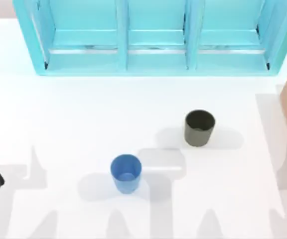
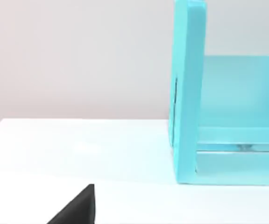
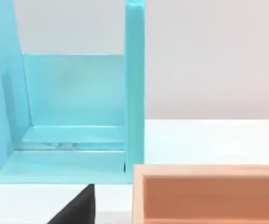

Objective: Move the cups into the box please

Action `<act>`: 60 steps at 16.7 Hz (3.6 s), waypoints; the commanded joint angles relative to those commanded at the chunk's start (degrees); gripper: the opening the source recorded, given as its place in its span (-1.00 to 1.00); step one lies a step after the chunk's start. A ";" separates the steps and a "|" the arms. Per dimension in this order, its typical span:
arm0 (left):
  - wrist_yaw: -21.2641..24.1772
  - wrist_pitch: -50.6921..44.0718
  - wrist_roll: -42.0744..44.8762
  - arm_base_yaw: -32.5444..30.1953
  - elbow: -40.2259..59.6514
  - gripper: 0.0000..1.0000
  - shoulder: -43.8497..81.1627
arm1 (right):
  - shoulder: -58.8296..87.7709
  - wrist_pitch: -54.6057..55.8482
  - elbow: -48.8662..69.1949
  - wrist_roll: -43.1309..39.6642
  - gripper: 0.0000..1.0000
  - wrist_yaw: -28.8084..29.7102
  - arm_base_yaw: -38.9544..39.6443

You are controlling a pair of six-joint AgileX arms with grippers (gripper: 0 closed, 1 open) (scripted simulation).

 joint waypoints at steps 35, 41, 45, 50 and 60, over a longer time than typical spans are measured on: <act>0.00 0.00 0.00 0.00 0.00 1.00 0.00 | 125.13 -81.24 116.40 27.77 1.00 0.05 26.67; 0.00 0.00 0.00 0.00 0.00 1.00 0.00 | 124.97 -80.97 116.07 27.71 1.00 0.06 26.43; 0.00 0.00 0.00 0.00 0.00 1.00 0.00 | 125.63 -74.55 110.06 27.67 1.00 0.06 26.58; 0.00 0.00 0.00 0.00 0.00 1.00 0.00 | 127.25 -61.80 99.41 27.91 1.00 0.07 26.78; 0.00 0.00 0.00 0.00 0.00 1.00 0.00 | 127.64 -59.93 97.61 27.97 0.40 0.07 26.84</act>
